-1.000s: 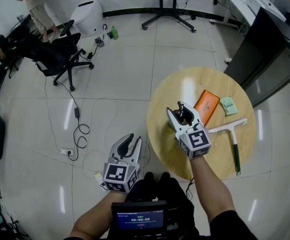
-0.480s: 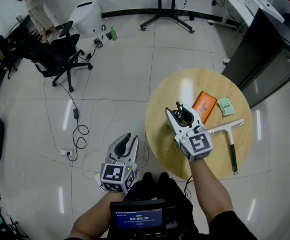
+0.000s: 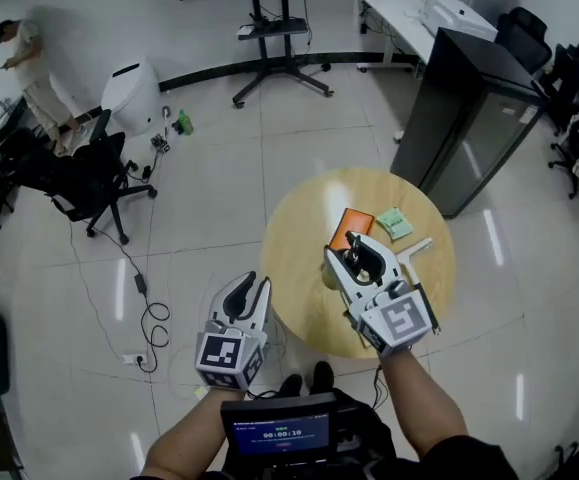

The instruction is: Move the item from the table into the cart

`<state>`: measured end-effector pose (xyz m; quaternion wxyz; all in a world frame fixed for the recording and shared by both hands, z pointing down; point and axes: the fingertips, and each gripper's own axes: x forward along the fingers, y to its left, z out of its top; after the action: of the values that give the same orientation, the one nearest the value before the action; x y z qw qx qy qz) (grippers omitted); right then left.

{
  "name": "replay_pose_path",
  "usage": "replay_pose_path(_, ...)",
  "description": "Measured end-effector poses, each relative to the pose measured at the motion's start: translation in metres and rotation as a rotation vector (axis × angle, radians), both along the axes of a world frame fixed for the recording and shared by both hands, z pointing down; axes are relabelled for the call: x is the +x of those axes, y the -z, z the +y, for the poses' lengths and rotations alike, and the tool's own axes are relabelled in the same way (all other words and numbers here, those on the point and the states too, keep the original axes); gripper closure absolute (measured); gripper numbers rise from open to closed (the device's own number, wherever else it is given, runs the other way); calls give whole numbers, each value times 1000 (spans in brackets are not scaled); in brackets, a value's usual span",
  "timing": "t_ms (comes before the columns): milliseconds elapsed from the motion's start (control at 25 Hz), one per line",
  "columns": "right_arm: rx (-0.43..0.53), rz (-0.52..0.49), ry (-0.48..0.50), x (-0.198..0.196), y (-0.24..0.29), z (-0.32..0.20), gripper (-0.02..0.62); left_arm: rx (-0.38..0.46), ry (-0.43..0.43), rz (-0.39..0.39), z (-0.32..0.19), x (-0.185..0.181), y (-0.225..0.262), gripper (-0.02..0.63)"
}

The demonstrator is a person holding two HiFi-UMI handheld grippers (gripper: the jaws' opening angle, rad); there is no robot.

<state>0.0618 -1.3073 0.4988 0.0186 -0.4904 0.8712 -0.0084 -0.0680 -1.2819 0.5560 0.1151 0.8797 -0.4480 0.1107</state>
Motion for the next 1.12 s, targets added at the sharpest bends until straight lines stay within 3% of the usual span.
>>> replay_pose_path(160, 33, 41, -140, 45, 58, 54, 446, 51, -136, 62, 21, 47, 53, 523)
replay_pose_path(320, 50, 45, -288, 85, 104, 114, 446, 45, -308, 106, 56, 90, 93, 522)
replay_pose_path(560, 65, 66, -596, 153, 120, 259, 448, 84, -698, 138, 171, 171, 107, 523)
replay_pose_path(720, 53, 37, -827, 217, 129, 389, 448, 14, -892, 176, 278, 242, 114, 523)
replay_pose_path(840, 58, 29, -970, 257, 134, 498, 448, 46, -1050, 185, 375, 298, 122, 523)
replay_pose_path(1120, 79, 68, -1269, 339, 163, 815, 449, 38, -1371, 219, 672, 432, 145, 523)
